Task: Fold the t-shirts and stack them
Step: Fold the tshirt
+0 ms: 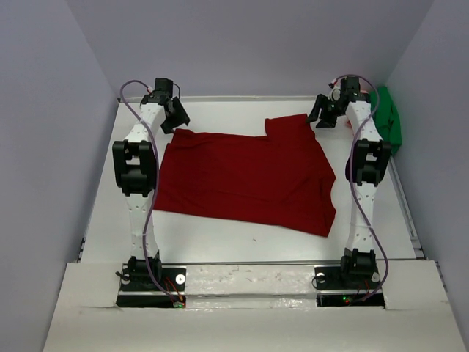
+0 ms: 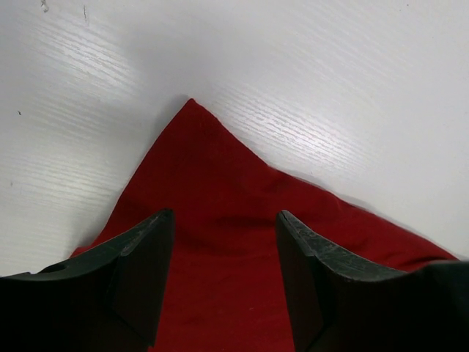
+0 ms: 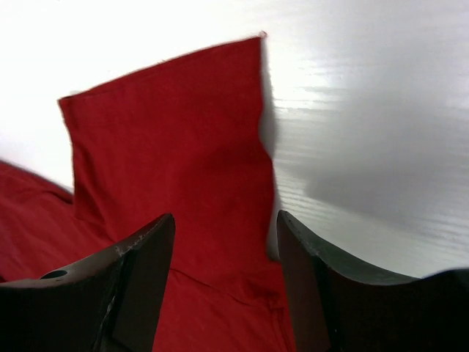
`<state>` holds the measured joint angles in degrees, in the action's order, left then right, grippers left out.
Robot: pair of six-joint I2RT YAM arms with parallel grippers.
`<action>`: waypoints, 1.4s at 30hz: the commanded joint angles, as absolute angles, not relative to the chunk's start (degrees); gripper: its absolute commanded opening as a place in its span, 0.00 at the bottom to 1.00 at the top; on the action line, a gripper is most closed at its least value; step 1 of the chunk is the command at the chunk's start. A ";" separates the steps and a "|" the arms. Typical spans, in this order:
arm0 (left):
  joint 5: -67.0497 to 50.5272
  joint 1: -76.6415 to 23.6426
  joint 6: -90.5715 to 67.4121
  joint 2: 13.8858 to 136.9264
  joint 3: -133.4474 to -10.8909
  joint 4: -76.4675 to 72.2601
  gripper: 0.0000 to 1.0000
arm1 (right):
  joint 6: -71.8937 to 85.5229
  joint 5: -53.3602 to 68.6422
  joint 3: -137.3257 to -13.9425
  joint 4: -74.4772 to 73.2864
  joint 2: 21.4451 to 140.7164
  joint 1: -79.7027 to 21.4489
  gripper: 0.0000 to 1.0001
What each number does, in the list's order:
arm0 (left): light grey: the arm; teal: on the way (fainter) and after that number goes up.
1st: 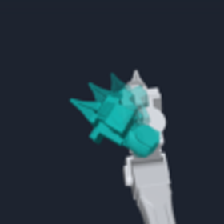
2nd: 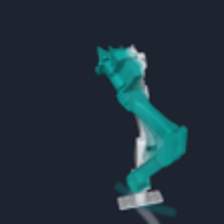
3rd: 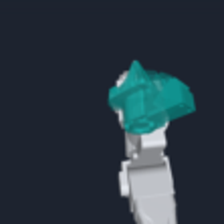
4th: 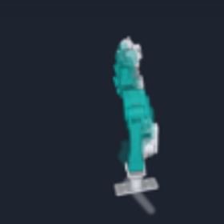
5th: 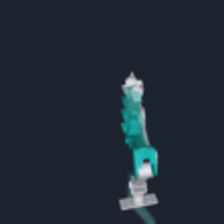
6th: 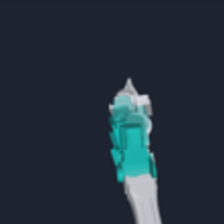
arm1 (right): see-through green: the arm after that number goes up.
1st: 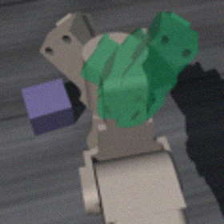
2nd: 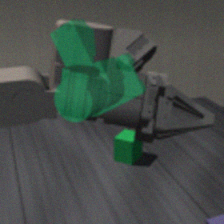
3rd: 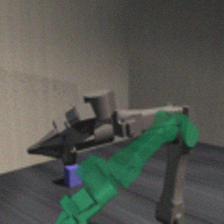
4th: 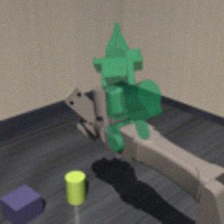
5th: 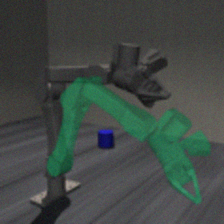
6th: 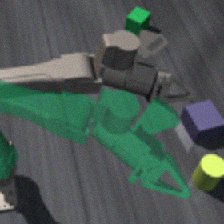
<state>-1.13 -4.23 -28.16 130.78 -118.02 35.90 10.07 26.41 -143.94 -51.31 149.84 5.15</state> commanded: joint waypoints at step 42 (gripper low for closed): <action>-13.88 -3.87 -27.60 115.58 -104.06 28.74 0.66 | 23.38 44.49 -143.27 -30.59 156.55 8.70 0.55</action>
